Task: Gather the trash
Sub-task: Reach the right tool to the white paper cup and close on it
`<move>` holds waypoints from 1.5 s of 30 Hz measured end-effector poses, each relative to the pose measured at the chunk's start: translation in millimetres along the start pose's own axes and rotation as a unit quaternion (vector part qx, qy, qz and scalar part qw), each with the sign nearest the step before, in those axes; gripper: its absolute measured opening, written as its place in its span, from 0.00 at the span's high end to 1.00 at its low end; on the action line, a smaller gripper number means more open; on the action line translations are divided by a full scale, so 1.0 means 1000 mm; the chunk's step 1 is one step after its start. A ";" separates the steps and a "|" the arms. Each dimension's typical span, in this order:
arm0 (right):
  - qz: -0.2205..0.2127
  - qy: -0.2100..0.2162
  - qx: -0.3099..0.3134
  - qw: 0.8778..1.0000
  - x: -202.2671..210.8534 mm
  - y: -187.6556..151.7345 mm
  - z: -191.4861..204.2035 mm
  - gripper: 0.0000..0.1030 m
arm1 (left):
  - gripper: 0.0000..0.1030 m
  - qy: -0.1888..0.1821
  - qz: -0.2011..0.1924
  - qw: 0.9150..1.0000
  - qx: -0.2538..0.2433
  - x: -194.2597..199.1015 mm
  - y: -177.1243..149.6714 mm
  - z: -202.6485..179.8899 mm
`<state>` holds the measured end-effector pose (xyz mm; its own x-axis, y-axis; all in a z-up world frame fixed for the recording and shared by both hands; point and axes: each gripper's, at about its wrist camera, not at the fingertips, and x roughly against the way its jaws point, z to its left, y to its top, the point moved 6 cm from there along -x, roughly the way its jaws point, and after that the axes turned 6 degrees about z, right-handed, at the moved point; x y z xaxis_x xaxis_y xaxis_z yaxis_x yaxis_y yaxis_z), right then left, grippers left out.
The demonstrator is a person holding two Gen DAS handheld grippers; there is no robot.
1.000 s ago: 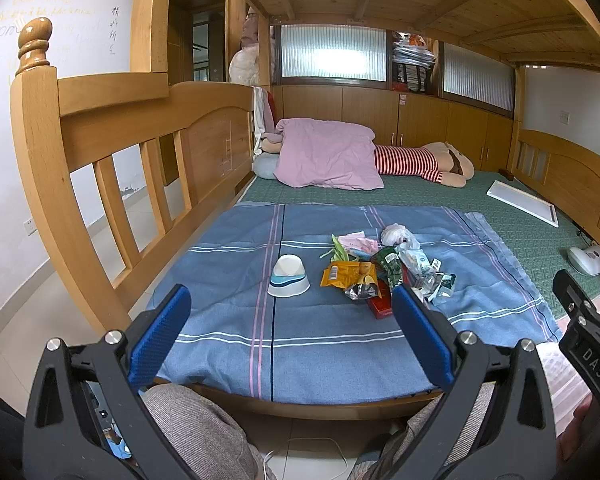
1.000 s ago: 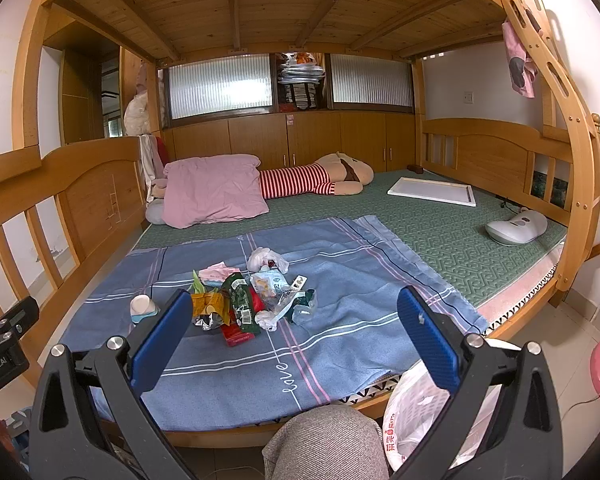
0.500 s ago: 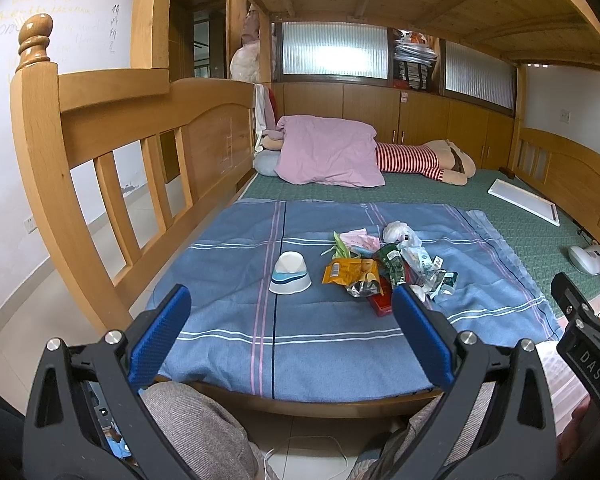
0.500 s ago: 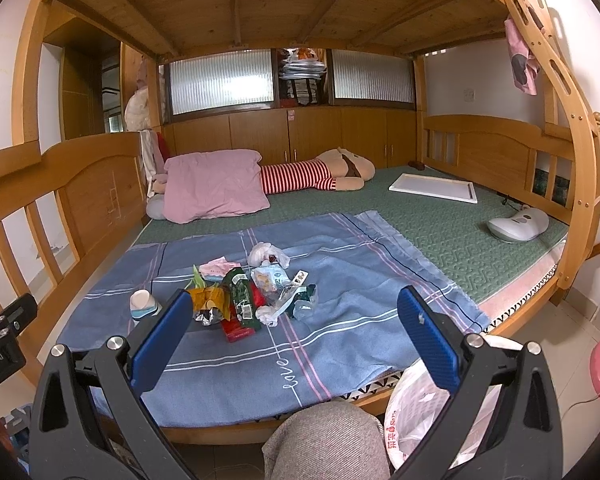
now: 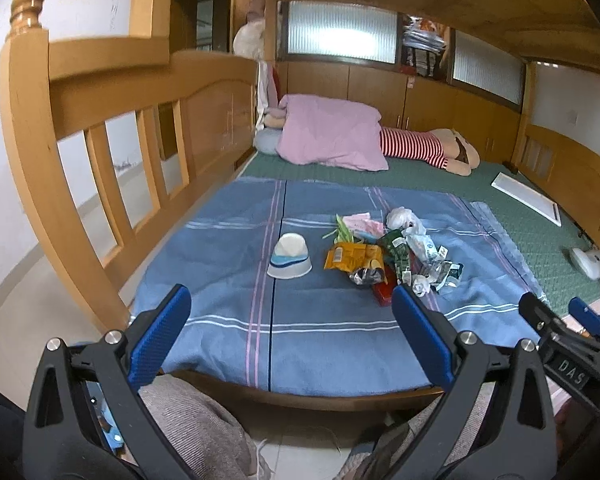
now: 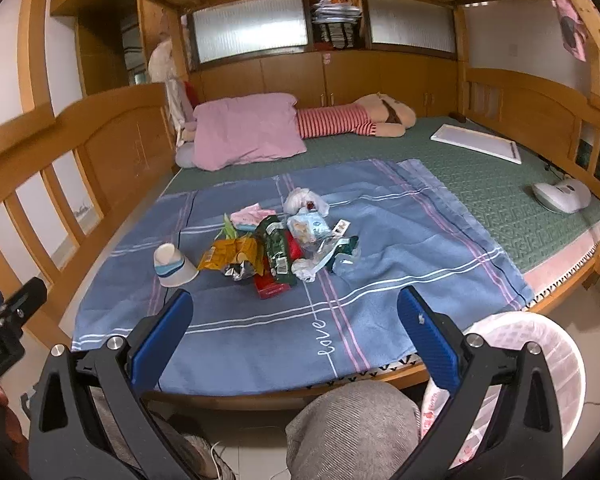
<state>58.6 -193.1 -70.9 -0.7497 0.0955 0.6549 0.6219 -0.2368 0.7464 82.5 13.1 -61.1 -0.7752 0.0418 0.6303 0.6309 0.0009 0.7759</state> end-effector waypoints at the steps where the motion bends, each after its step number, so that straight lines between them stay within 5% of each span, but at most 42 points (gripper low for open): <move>1: 0.004 0.003 0.002 1.000 -0.005 0.000 0.002 0.03 | 0.03 -0.002 0.004 1.000 0.006 -0.006 0.000 0.005; 5: 0.013 0.023 0.007 1.000 -0.030 -0.003 0.011 0.03 | 0.03 -0.011 0.011 1.000 0.023 -0.031 0.000 0.023; 10: -0.029 0.061 -0.001 0.998 -0.049 -0.005 0.013 0.03 | 0.03 -0.031 0.019 0.998 0.041 -0.066 0.001 0.046; 14: -0.054 0.057 0.051 0.996 -0.066 -0.002 0.026 0.03 | 0.03 -0.028 0.018 0.998 0.048 -0.098 0.005 0.062; 19: -0.022 0.096 0.101 0.990 -0.096 -0.001 0.051 0.03 | 0.03 -0.059 0.033 0.995 0.078 -0.132 0.012 0.080; 25: 0.014 0.184 0.099 0.978 -0.120 0.001 0.083 0.03 | 0.03 -0.108 0.004 0.990 0.090 -0.136 0.025 0.094; 31: 0.024 0.204 0.127 0.970 -0.139 0.007 0.112 0.03 | 0.03 -0.081 -0.005 0.993 0.089 -0.140 0.028 0.114; 38: 0.048 0.199 0.168 0.964 -0.176 0.020 0.156 0.03 | 0.03 0.015 -0.003 0.996 0.091 -0.152 0.026 0.139; 45: 0.096 0.213 0.148 0.961 -0.216 0.031 0.194 0.03 | 0.03 0.111 0.042 0.989 0.087 -0.170 0.018 0.166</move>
<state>283.3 -33.3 -166.3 -0.5991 -0.3426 0.7236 0.7483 0.0820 0.6583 231.0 171.9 -158.4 -0.6950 -0.1717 0.6982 0.6745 0.1805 0.7159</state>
